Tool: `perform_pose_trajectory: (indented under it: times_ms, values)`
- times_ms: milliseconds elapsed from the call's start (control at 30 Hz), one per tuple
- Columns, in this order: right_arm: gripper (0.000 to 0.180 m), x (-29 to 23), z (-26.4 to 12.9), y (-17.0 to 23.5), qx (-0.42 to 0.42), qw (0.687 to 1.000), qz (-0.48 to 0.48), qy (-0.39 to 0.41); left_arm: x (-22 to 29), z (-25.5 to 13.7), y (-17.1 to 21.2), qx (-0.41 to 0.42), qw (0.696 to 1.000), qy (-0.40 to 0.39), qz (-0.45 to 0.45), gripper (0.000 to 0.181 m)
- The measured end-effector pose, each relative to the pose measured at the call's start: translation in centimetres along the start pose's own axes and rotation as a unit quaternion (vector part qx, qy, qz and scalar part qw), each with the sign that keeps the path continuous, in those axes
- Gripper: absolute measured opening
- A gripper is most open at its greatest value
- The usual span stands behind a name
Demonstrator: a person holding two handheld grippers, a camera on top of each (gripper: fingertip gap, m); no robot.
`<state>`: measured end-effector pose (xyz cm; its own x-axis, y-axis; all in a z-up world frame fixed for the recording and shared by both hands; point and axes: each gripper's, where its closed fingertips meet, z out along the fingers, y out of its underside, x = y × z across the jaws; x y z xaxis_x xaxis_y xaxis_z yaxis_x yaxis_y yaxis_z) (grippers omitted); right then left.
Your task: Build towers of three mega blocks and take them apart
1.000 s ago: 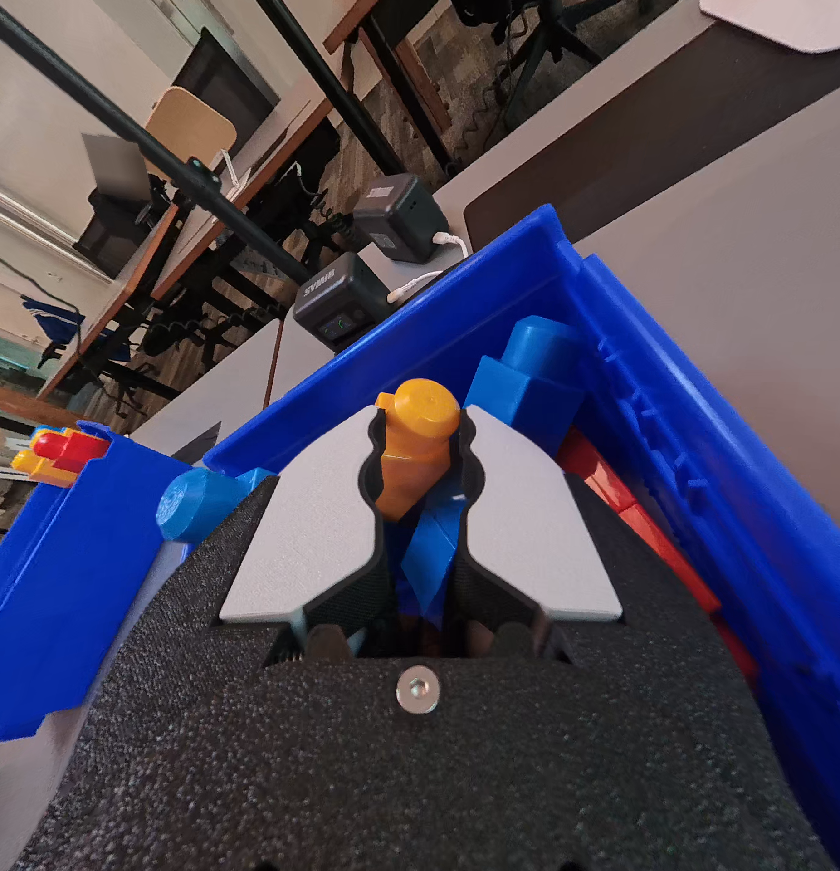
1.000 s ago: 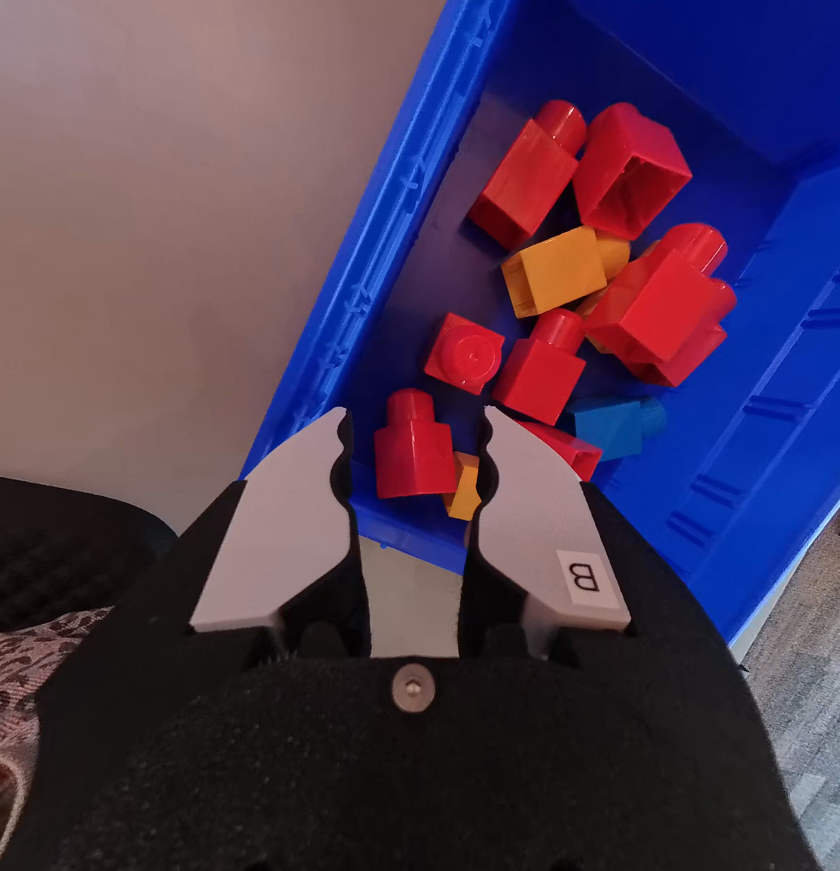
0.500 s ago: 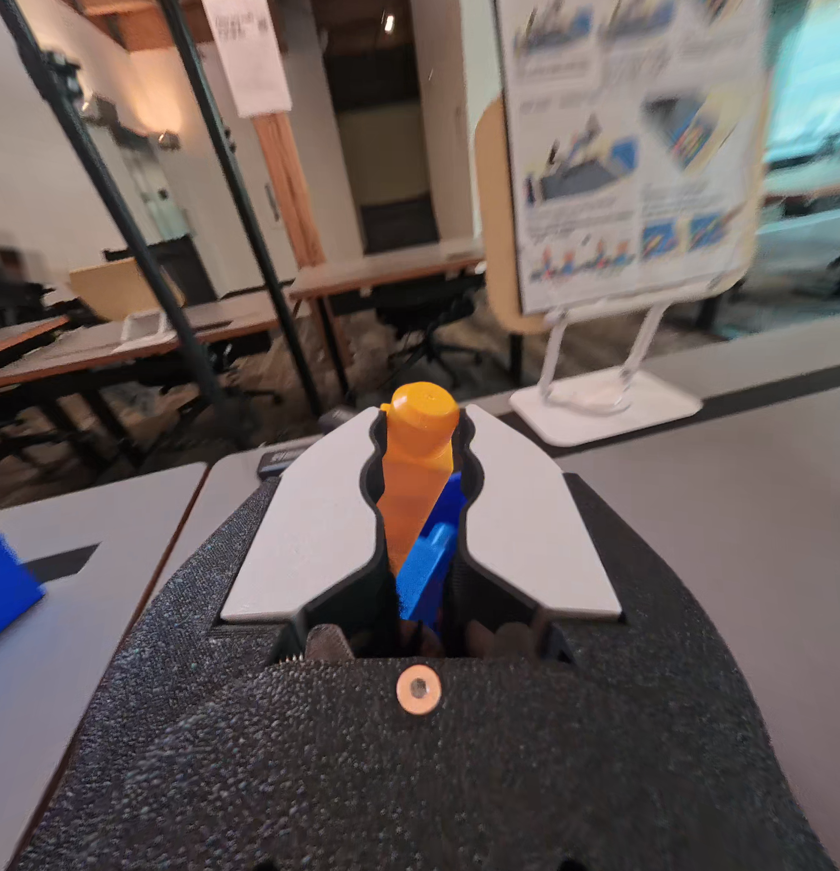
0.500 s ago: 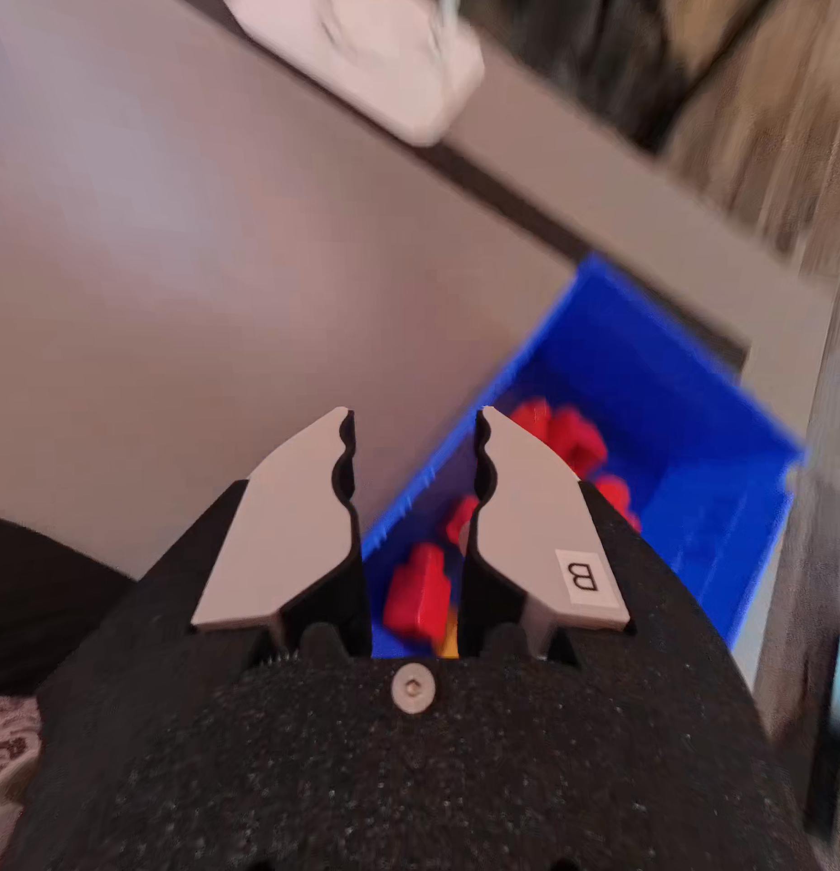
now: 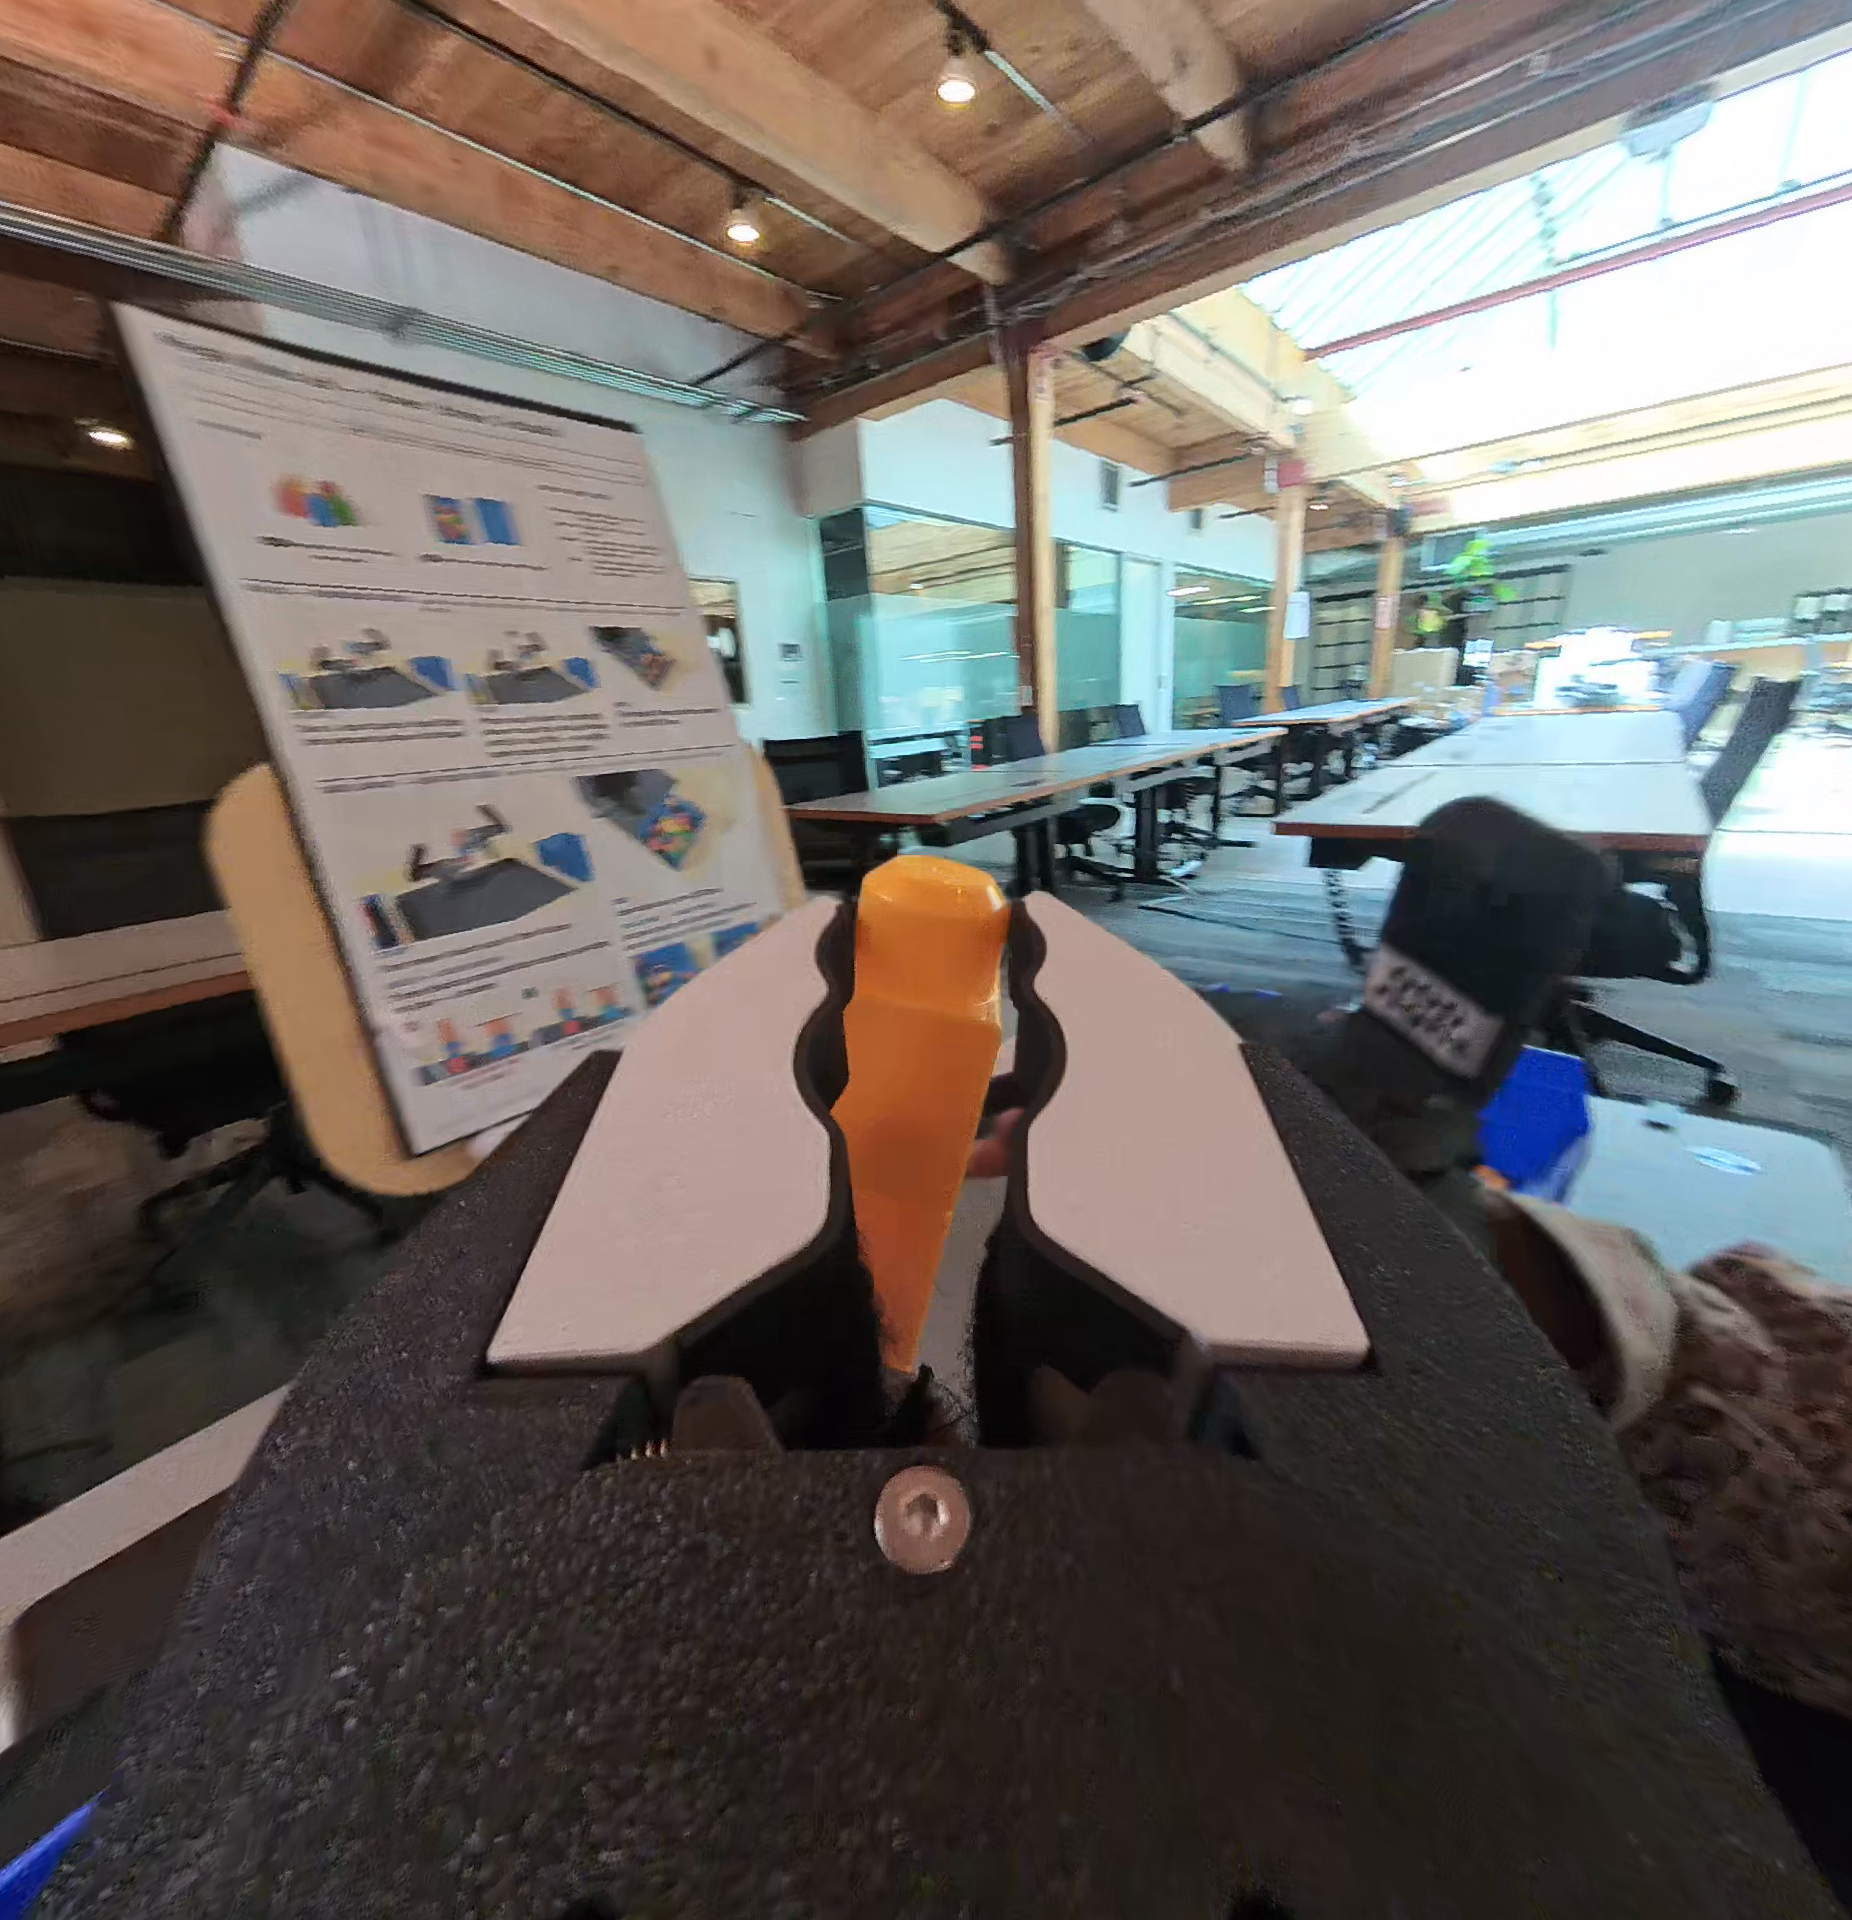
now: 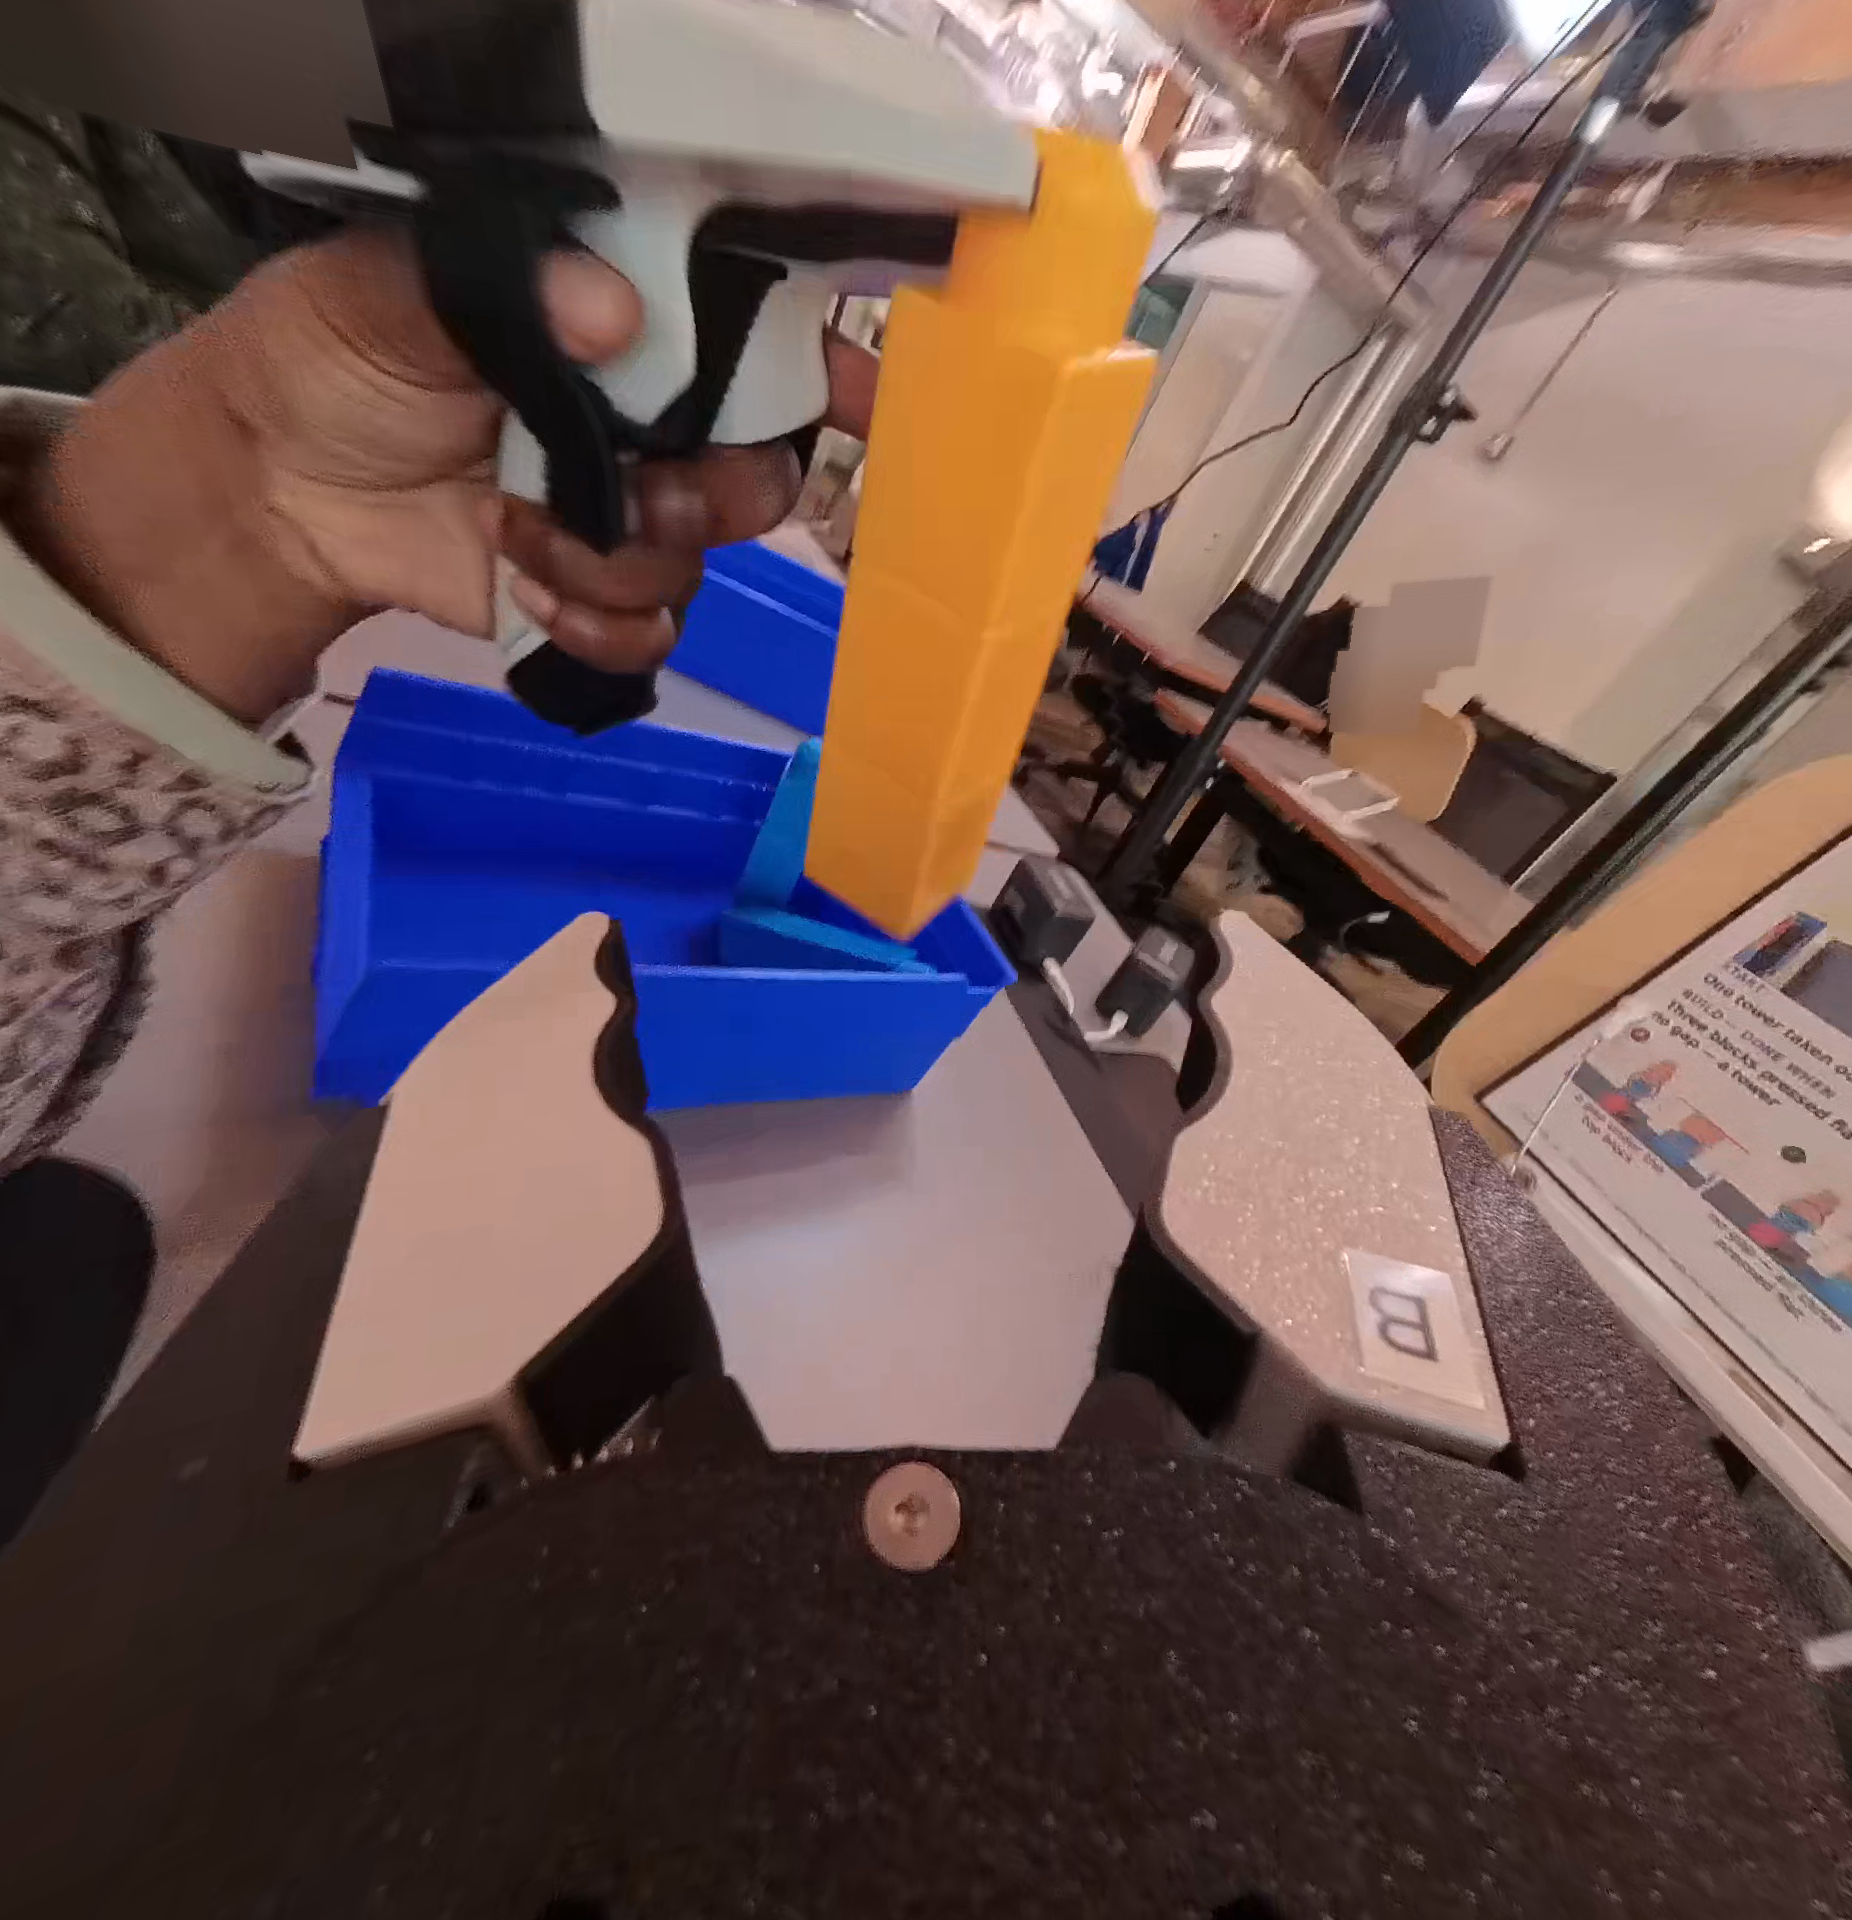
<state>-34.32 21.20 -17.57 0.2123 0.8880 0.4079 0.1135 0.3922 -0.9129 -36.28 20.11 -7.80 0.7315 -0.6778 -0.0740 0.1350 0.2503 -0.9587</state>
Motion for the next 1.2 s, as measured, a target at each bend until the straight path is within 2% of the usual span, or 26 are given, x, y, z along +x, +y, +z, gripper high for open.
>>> perform_pose_trajectory:
  times_ms: [33,100,133,167,300,433,500,600,667,733,867,967,1133,1200]
  values:
    - [0.101,0.1,0.5,-0.2,0.026,1.0,0.004,0.013,1.3,0.6,0.0,0.0,1.0,0.028,-0.005,0.028]
    - [0.086,0.4,0.3,-1.1,0.09,0.995,0.033,0.024,3.6,1.7,0.1,0.001,0.997,0.079,-0.013,0.028]
    - [0.072,0.4,-0.1,-1.5,0.113,0.993,0.043,0.017,4.5,2.2,0.2,-0.001,0.995,0.098,-0.017,0.028]
    - [0.047,0.6,-0.7,-1.7,0.125,0.991,0.046,0.012,5.2,2.5,0.4,-0.003,0.994,0.112,-0.019,0.028]
    - [0.046,0.9,-2.3,-1.8,0.112,0.993,0.042,-0.014,5.6,2.8,0.3,0.009,0.993,0.12,-0.012,0.028]
    - [0.046,1.7,-3.5,-2.9,0.121,0.991,0.054,-0.007,5.6,2.6,2.0,-0.035,0.99,0.137,0.007,0.055]
    - [0.046,2.0,-3.7,-2.8,0.098,0.994,0.04,0.004,6.0,2.7,3.2,-0.065,0.986,0.15,0.022,0.057]
    - [0.046,2.0,-3.7,-2.8,0.068,0.997,0.021,0.016,6.6,3.5,3.8,-0.077,0.985,0.145,0.045,0.054]
    - [0.046,1.7,-3.8,-3.1,0.061,0.998,0.01,0.017,6.2,4.3,4.6,-0.099,0.986,0.118,0.062,0.041]
    - [0.046,1.5,-4.0,-3.5,0.057,0.998,0.003,0.017,6.3,4.3,4.9,-0.106,0.984,0.119,0.076,0.037]
    - [0.044,0.3,-5.2,-5.1,0.089,0.995,0.018,-0.033,7.3,3.4,2.9,-0.063,0.982,0.175,0.008,0.036]
    - [0.05,0.2,-6.4,-5.0,0.09,0.993,0.045,-0.07,7.4,2.1,1.6,-0.03,0.974,0.218,-0.046,0.036]
    - [0.052,-0.6,-6.7,-5.8,0.132,0.976,0.111,-0.13,7.6,1.6,0.3,0.012,0.967,0.243,-0.077,0.036]
    - [0.052,-0.8,-6.0,-6.2,0.148,0.974,0.117,-0.128,7.8,1.7,0.1,0.02,0.965,0.249,-0.084,0.036]
